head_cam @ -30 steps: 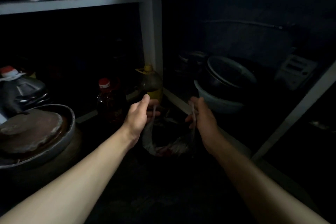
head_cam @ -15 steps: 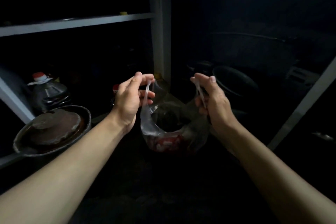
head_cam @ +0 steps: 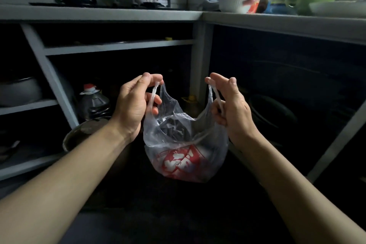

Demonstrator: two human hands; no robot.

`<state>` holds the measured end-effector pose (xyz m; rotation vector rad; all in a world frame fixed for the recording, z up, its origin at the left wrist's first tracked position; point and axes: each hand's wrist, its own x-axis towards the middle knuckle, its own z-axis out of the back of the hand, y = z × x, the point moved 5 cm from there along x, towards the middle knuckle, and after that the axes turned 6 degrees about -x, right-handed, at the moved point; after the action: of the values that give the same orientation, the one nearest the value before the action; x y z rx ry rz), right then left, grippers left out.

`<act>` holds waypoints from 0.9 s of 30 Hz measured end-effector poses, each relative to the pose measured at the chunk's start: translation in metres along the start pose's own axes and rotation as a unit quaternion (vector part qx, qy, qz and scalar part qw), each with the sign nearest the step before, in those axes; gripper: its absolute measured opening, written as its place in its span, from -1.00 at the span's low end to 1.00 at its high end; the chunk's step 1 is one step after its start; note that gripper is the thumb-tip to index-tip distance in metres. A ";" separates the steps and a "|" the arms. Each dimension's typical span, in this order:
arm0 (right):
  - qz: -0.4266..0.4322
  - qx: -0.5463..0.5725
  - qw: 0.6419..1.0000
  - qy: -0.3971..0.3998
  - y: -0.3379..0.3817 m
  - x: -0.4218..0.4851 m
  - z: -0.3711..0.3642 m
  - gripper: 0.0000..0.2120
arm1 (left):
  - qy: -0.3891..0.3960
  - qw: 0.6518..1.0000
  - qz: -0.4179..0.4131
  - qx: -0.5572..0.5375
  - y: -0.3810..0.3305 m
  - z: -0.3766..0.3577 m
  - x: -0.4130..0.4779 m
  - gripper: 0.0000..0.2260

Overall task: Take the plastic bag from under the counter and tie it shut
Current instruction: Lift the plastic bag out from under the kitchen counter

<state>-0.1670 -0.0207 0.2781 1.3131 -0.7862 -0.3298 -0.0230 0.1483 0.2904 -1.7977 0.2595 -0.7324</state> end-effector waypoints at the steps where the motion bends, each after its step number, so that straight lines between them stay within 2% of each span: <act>1: 0.003 0.006 1.000 0.007 0.003 -0.002 -0.007 -0.55 | -0.006 1.000 -0.007 0.006 -0.006 0.007 -0.005 -0.67; 8: 0.021 0.032 0.996 0.087 0.013 -0.018 -0.077 -0.50 | -0.060 0.997 -0.012 0.053 -0.040 0.071 -0.042 -0.67; 16: 0.030 0.039 0.988 0.143 -0.003 -0.026 -0.156 -0.56 | -0.107 0.991 0.001 0.079 -0.048 0.149 -0.059 -0.70; 21: 0.064 0.027 0.986 0.152 -0.039 -0.035 -0.213 -0.56 | -0.152 0.987 0.012 0.048 -0.031 0.205 -0.071 -0.72; 27: 0.051 0.011 0.983 0.175 -0.085 -0.057 -0.265 -0.55 | -0.179 0.983 0.027 0.043 -0.001 0.254 -0.095 -0.74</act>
<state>-0.0098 0.1882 0.1661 1.3001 -0.5564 -0.0063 0.0543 0.3958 0.2107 -1.7960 0.0361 -0.3651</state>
